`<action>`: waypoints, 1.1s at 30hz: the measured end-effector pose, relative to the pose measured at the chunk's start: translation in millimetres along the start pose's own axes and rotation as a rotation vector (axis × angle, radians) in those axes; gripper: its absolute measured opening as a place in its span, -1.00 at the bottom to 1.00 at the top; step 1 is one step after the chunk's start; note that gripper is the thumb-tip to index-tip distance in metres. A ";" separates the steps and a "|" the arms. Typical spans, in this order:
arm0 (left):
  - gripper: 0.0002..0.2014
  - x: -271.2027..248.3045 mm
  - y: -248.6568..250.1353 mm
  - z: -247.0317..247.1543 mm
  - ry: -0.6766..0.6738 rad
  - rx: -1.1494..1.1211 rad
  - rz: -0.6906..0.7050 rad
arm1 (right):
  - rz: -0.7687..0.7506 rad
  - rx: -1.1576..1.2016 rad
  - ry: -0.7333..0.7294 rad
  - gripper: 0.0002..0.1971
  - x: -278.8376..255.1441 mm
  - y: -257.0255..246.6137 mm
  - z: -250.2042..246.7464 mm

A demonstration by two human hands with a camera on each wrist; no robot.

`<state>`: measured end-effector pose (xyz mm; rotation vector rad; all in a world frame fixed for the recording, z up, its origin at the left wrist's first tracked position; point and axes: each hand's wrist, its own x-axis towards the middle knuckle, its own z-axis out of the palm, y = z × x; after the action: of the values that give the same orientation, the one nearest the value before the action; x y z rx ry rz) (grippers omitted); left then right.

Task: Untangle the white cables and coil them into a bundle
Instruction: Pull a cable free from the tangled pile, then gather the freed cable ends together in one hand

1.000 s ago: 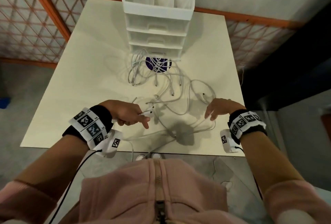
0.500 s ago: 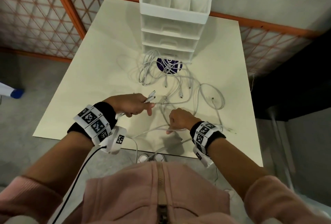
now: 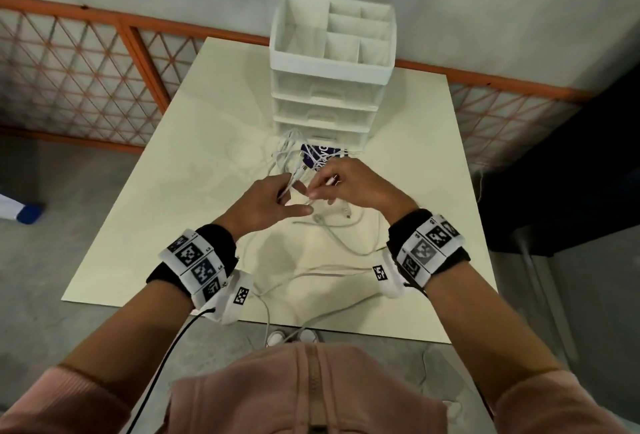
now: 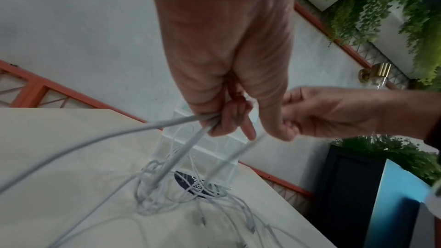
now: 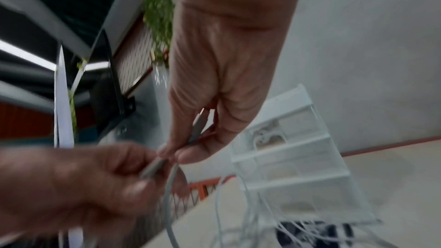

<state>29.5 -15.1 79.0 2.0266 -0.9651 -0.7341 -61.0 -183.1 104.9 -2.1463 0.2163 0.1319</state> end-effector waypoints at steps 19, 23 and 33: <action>-0.62 -5.6 4.6 -59.0 0.567 -0.485 0.096 | 0.051 -0.183 0.011 -0.74 22.2 47.0 9.2; -0.59 -10.9 -14.2 -67.5 0.634 -0.530 0.086 | 0.140 -0.455 0.148 -0.75 24.3 71.3 -37.8; -0.81 -4.3 16.6 -45.6 0.535 -0.342 0.211 | -0.281 -0.192 0.222 -0.76 41.2 -75.0 -64.4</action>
<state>54.7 -1.0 118.3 1.6601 -0.6687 -0.2003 -4.6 -200.5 194.3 -2.3579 0.0280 -0.2595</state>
